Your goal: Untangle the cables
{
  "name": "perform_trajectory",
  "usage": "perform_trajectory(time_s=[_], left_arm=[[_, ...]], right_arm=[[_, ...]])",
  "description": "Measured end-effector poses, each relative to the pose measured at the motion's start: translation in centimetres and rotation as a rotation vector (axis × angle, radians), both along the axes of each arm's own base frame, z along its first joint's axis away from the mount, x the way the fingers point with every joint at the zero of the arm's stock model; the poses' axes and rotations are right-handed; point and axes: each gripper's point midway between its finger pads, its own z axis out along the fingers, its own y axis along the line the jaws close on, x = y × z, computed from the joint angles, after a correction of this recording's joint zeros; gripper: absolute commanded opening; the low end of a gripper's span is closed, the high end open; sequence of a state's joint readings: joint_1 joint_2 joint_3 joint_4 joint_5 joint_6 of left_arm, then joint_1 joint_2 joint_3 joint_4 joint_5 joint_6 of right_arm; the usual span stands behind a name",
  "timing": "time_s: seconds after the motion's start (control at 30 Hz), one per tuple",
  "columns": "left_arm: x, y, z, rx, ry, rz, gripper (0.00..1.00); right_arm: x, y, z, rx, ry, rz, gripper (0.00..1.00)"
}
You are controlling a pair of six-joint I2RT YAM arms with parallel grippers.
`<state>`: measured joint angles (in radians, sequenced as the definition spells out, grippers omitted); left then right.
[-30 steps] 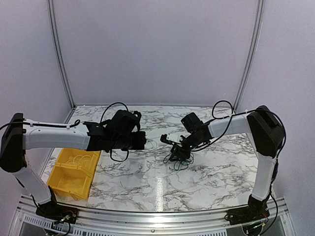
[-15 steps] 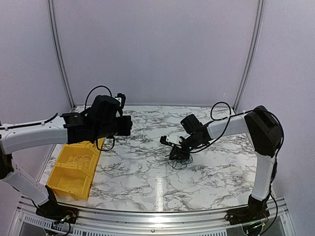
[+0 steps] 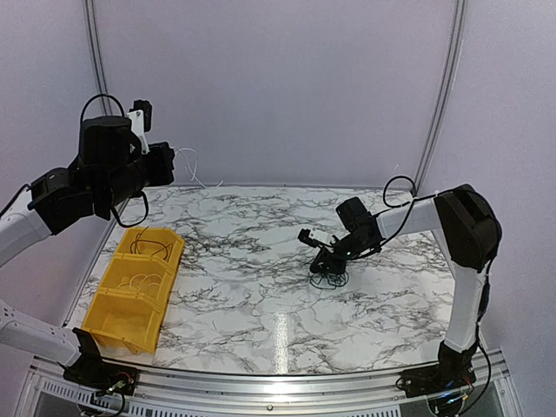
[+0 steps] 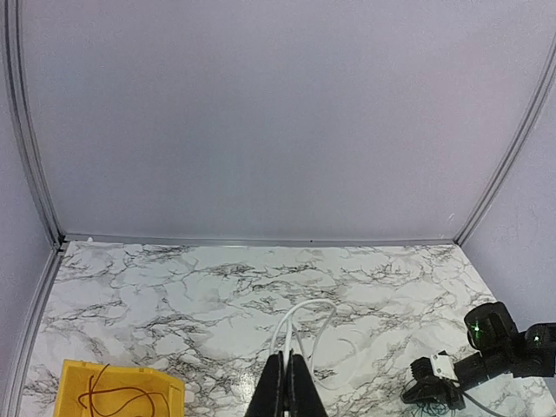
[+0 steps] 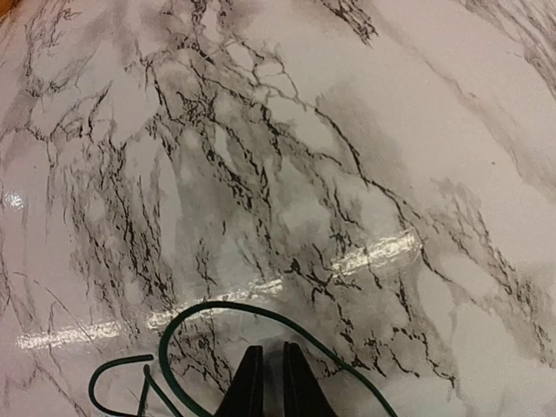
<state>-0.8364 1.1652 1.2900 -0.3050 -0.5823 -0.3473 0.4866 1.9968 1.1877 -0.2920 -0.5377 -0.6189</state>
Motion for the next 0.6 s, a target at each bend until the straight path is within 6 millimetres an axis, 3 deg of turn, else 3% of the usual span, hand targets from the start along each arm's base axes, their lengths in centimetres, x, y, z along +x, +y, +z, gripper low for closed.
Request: perform_trajectory(time_s=[0.2,0.33,0.47,0.6], left_arm=[[-0.4,1.3,-0.1,0.035,0.006,0.03,0.0],[-0.8,1.8,-1.9,0.059,0.042,0.037,0.0],[-1.2,2.7,-4.1,0.096,0.094,0.063,0.0],[-1.9,3.9,-6.5,0.128,0.156,0.088,0.0]], right_arm=[[0.0,-0.3,0.2,0.0,0.018,-0.011,0.29],[-0.6,-1.1,1.2,-0.023,0.038,-0.027,0.48],[-0.8,-1.9,6.1,0.001,-0.03,-0.032,0.64],[-2.0,-2.0,14.0,0.094,-0.187,0.01,0.71]])
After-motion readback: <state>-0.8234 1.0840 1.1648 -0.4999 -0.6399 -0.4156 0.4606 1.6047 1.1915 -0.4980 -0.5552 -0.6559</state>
